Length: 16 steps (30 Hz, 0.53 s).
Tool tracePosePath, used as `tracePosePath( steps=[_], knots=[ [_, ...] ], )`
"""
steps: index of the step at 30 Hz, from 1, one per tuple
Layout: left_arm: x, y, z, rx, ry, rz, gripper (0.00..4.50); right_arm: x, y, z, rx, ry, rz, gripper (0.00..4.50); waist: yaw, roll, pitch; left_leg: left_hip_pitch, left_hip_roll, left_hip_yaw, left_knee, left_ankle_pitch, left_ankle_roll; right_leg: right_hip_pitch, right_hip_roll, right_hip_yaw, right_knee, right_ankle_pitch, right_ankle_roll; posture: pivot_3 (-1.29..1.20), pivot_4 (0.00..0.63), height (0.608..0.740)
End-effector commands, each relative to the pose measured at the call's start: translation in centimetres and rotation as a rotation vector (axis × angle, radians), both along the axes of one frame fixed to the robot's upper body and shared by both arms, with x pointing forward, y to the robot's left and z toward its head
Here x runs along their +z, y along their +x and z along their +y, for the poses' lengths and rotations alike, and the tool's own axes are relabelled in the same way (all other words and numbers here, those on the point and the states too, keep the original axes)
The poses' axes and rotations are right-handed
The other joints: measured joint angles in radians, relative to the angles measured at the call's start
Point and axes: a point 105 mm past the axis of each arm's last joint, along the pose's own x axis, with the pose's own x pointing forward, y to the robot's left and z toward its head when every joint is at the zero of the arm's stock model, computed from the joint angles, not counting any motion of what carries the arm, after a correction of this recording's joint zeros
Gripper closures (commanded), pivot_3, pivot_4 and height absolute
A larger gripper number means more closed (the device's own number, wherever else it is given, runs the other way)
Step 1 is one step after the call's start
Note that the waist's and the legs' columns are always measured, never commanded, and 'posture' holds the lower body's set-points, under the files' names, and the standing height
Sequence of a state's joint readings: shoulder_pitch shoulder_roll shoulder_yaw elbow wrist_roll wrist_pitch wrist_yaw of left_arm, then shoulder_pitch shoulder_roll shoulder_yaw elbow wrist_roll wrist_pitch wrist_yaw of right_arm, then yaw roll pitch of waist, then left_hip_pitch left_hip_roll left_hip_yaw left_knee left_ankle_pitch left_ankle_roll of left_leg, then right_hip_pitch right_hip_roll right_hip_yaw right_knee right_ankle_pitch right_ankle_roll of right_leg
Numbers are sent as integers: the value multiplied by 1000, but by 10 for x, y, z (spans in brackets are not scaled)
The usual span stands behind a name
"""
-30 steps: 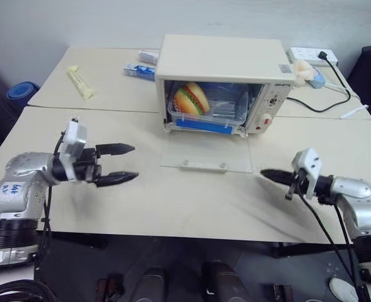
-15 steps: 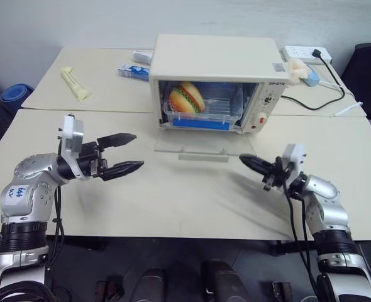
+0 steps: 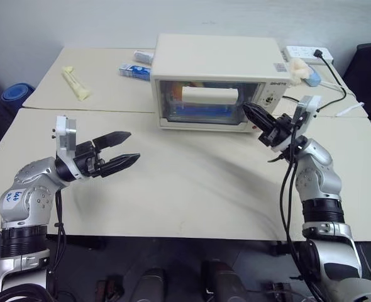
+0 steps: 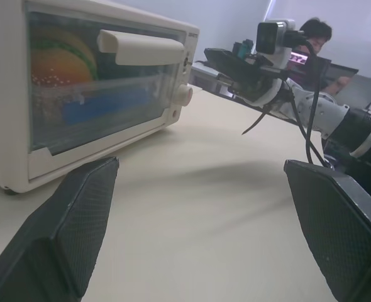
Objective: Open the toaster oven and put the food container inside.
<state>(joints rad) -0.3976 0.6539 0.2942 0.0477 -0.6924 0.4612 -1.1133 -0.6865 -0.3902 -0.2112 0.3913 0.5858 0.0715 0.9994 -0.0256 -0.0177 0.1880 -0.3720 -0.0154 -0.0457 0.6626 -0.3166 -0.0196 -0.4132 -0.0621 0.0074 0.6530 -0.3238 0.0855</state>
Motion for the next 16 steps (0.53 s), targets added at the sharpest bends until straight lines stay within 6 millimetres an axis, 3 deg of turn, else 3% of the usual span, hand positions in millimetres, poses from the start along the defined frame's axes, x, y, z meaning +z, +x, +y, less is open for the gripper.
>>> tracePosePath(
  steps=[1, 5, 7, 9, 13, 16],
  knots=[
    [-3, -4, 15, 66, 97, -101, 0, -3, -33, -9, 95, -143, -38, 4113, 4, 0, 0, 0, 0, 0, 0, 0, 0, 0, 0, 0, 0, 0, 0, 0, 150, 740],
    [-33, -17, 28, 53, 281, -143, 0, -36, -79, -11, 209, -418, -33, 2885, 18, 1, 0, -2, 0, 0, -1, -3, 2, 0, 0, -1, -4, 0, 0, 0, 150, 740],
    [-47, -22, 29, 37, 358, -147, 0, -65, -99, -19, 262, -595, -19, 2149, 18, 1, 0, -2, 0, 2, -2, -4, 3, 0, 0, 0, -9, 0, 0, 0, 150, 740],
    [-59, -25, 27, 37, 409, -148, 0, -82, -107, -29, 255, -653, 2, 1442, 22, 1, 0, -1, 0, 2, -1, -4, 3, 1, 0, 1, -10, 0, 0, 0, 150, 740],
    [-80, -33, 29, 54, 454, -129, 0, -93, -111, -38, 213, -644, 8, 88, 20, 1, 0, 2, 0, 3, -1, -6, 9, 4, 0, 1, -9, 1, 1, 0, 150, 740],
    [-82, -34, 28, 75, 449, -137, 0, -97, -115, -38, 201, -621, -9, 14, 21, 1, 0, 3, 2, 2, -1, -6, 7, 4, 1, 0, -7, 0, 1, 0, 150, 740]
  ],
)
